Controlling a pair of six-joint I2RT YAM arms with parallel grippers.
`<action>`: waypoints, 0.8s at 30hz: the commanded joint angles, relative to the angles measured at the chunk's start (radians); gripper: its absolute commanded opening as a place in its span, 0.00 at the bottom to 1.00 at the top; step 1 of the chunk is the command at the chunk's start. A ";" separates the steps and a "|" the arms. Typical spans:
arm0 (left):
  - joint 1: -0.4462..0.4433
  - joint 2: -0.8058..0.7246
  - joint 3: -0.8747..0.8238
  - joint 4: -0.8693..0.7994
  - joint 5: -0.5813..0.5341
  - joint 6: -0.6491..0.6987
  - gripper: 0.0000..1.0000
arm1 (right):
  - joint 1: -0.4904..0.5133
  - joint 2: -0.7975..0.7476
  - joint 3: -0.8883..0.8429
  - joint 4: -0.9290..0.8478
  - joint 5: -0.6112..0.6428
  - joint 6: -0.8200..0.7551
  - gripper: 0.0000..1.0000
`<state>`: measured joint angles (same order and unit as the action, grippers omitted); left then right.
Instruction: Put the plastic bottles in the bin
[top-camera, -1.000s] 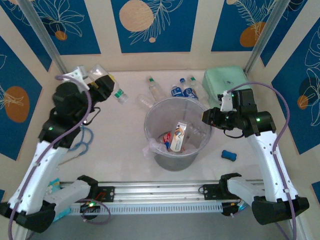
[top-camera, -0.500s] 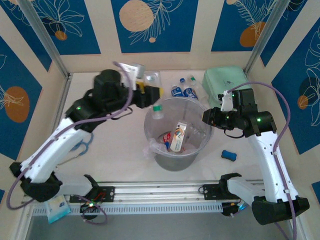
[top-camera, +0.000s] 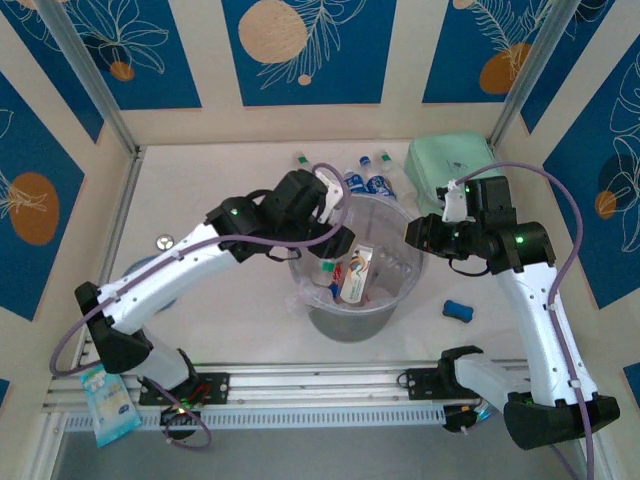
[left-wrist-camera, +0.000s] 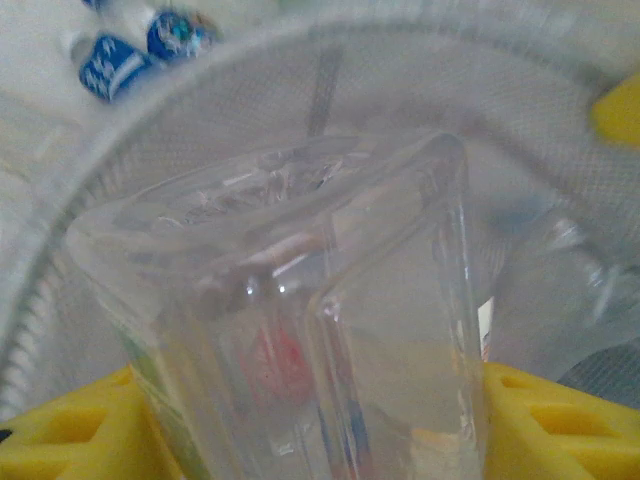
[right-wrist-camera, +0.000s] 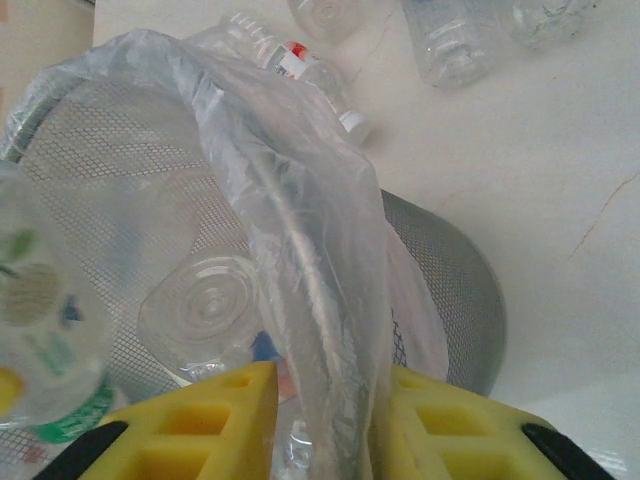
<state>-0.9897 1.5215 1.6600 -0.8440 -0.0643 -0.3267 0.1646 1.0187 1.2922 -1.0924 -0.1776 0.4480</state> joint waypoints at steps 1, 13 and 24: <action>-0.015 -0.005 -0.087 0.032 0.018 -0.055 0.11 | 0.007 0.000 0.018 0.006 -0.013 -0.012 0.31; -0.017 -0.071 -0.180 0.159 0.109 -0.065 0.70 | 0.007 0.009 0.013 0.020 -0.020 -0.016 0.32; -0.017 -0.096 -0.058 0.124 0.047 0.024 0.84 | -0.005 0.013 0.082 -0.027 -0.005 -0.043 0.54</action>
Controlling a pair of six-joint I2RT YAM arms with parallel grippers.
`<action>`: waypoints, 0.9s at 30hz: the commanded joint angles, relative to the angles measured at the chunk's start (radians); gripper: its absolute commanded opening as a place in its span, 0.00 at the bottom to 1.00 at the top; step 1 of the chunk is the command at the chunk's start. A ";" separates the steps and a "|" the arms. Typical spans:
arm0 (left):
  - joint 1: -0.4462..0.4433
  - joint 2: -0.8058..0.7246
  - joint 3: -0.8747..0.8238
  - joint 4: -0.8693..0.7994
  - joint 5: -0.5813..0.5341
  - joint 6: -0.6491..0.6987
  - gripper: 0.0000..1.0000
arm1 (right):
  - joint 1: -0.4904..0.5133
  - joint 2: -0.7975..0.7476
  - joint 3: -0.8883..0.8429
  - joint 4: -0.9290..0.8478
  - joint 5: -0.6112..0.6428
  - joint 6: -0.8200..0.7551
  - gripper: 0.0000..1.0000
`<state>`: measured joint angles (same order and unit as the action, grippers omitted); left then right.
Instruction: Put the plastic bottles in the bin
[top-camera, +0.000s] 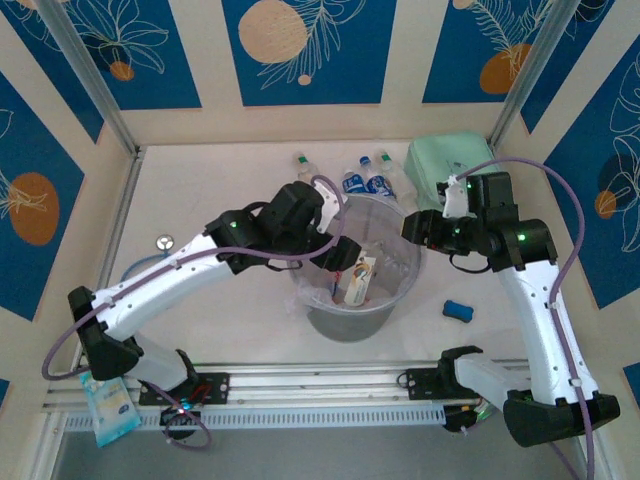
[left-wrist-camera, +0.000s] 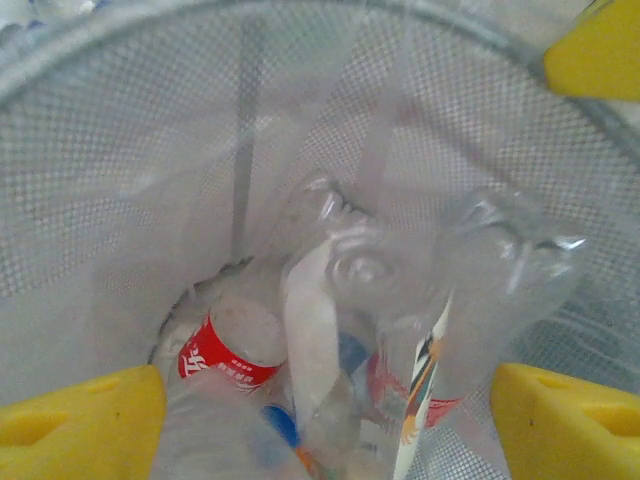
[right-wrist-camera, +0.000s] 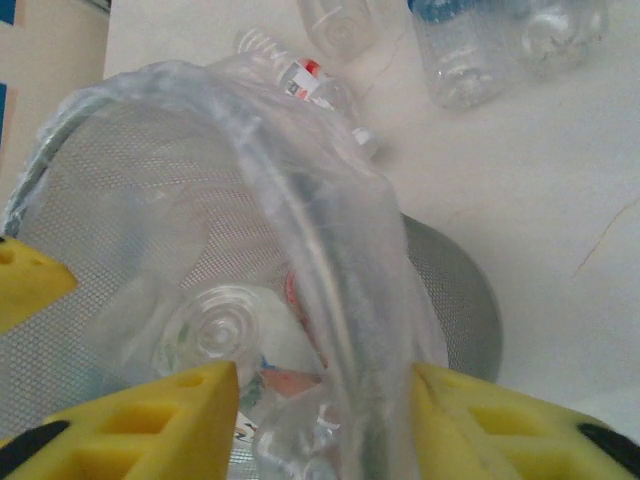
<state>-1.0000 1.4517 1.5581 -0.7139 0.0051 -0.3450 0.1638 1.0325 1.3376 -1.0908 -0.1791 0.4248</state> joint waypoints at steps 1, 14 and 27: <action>-0.005 -0.030 0.049 -0.015 -0.029 0.049 0.84 | -0.007 0.000 0.044 -0.037 -0.002 -0.024 0.57; 0.112 -0.193 -0.006 -0.058 -0.106 0.070 0.88 | -0.015 -0.036 0.085 -0.271 0.017 -0.092 0.51; 0.583 -0.279 -0.223 0.020 0.053 0.013 0.87 | 0.089 -0.038 -0.041 -0.134 -0.128 0.007 0.37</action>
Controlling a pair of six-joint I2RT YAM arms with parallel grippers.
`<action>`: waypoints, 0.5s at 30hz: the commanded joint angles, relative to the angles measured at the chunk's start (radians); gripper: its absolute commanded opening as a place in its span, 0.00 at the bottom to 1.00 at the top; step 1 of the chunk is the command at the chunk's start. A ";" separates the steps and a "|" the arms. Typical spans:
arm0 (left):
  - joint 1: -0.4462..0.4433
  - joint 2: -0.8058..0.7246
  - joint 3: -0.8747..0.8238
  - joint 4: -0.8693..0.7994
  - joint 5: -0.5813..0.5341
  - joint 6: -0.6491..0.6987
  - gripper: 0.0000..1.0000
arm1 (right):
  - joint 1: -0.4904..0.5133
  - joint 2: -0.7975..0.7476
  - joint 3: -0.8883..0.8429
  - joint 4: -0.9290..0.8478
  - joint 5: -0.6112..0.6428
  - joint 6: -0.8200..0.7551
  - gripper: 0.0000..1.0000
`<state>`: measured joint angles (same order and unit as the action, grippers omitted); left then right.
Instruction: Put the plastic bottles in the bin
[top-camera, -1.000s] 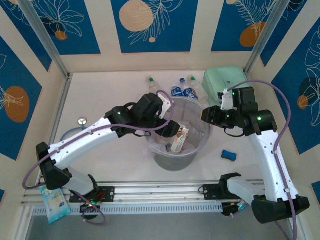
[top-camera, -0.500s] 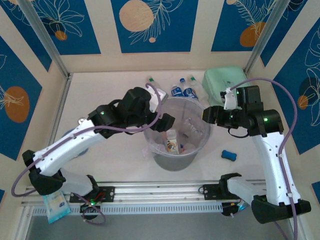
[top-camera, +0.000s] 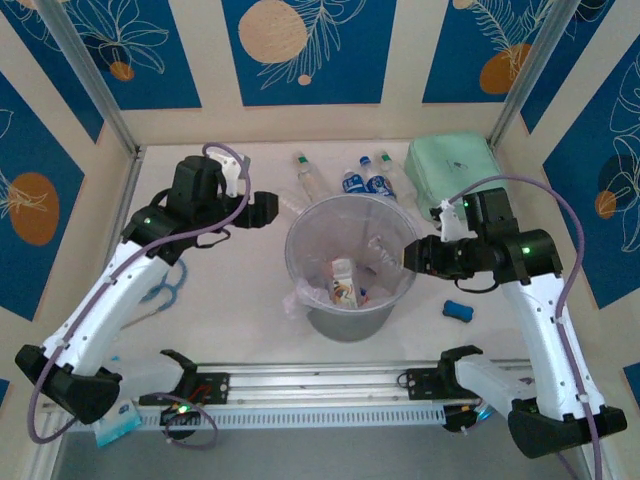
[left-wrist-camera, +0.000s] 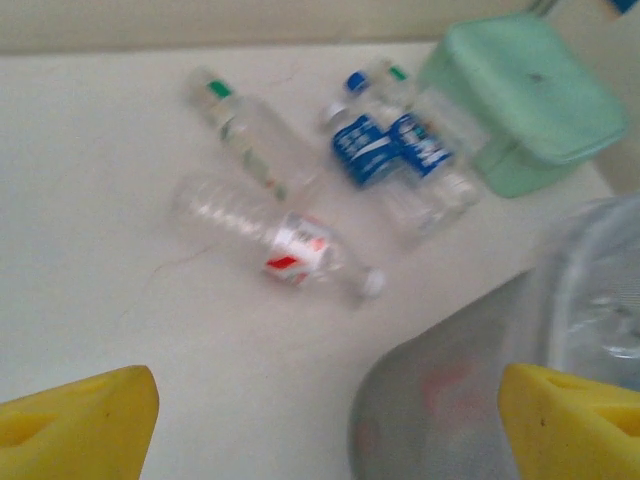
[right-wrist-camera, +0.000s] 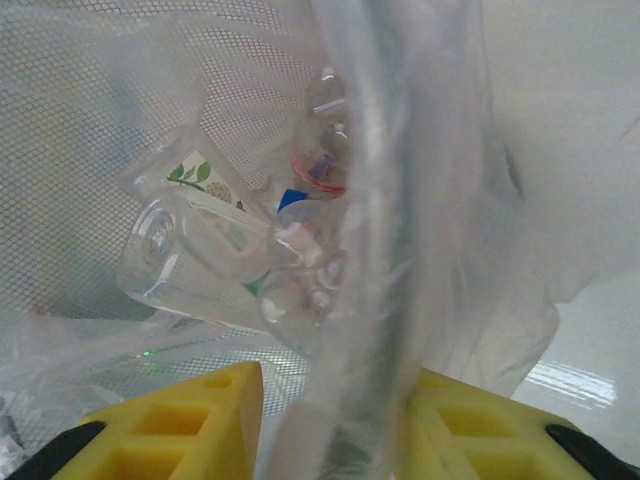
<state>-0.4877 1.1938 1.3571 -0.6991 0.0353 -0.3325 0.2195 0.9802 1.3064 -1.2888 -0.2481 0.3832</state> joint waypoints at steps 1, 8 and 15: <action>0.124 -0.025 -0.039 0.006 0.035 -0.001 0.87 | 0.050 0.023 -0.010 0.077 -0.048 0.062 0.36; 0.496 -0.079 -0.232 0.105 0.267 -0.087 0.86 | 0.177 0.097 -0.032 0.275 0.020 0.183 0.25; 0.752 -0.185 -0.239 0.110 0.501 -0.105 0.87 | 0.273 0.275 0.030 0.478 0.081 0.229 0.24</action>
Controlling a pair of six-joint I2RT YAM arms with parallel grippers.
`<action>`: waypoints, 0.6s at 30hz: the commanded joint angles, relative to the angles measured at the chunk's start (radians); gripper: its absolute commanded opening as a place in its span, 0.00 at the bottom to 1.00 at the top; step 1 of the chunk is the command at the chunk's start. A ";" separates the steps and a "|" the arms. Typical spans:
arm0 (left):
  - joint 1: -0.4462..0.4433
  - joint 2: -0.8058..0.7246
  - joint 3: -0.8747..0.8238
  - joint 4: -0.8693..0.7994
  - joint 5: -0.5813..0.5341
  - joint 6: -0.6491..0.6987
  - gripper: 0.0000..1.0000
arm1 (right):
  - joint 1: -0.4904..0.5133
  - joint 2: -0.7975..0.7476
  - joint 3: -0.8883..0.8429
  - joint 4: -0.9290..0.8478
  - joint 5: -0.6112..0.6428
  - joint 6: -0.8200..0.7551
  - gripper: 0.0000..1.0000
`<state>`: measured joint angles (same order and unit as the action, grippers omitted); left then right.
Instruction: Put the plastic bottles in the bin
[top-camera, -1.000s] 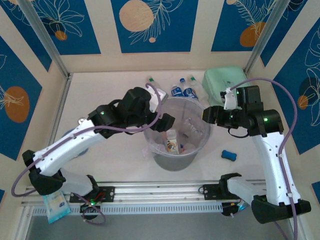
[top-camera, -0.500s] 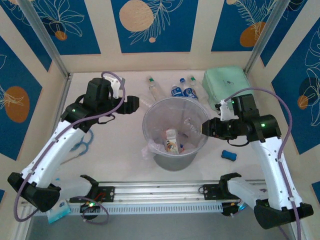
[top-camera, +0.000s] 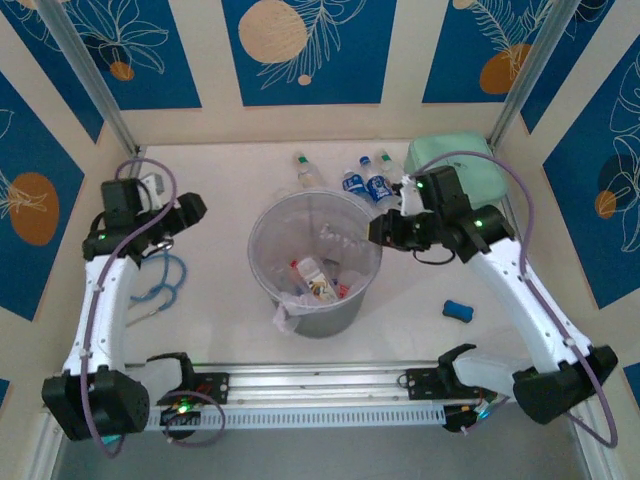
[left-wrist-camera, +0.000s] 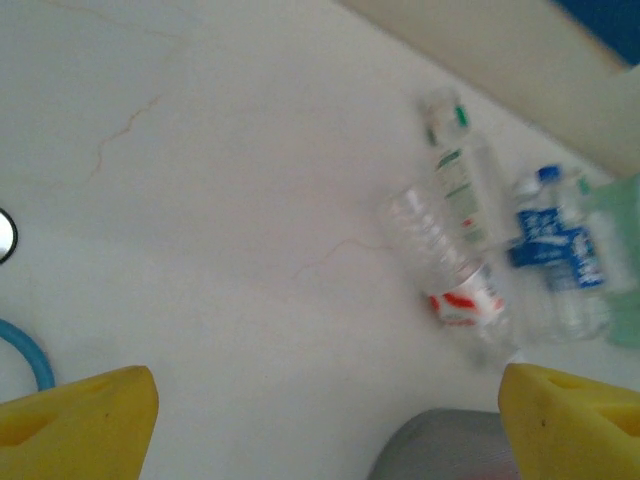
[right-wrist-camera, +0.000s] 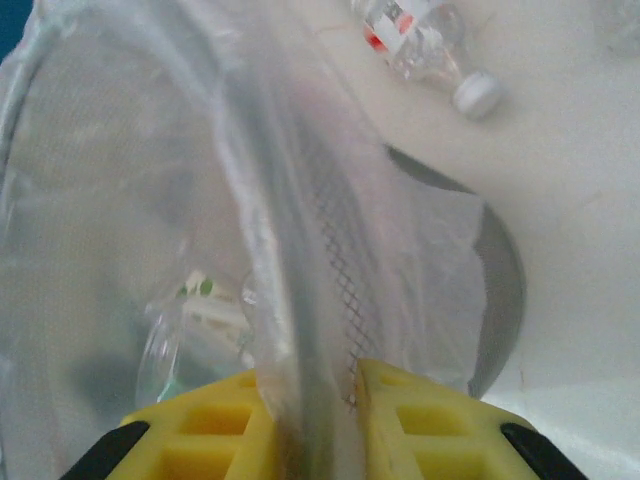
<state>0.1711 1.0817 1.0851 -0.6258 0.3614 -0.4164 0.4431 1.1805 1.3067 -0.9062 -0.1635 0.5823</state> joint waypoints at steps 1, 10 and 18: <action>0.121 -0.082 0.059 0.022 0.215 -0.024 0.87 | 0.063 0.102 0.046 0.117 0.002 0.026 0.24; 0.075 -0.140 0.239 -0.178 0.292 0.068 0.82 | 0.152 0.367 0.313 0.154 -0.009 -0.061 0.34; -0.130 -0.110 0.274 -0.313 0.085 0.193 0.76 | 0.021 0.383 0.512 -0.071 0.116 -0.278 0.68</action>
<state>0.0860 0.9466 1.3422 -0.8497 0.5377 -0.3008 0.5377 1.6016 1.7836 -0.8600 -0.1074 0.4122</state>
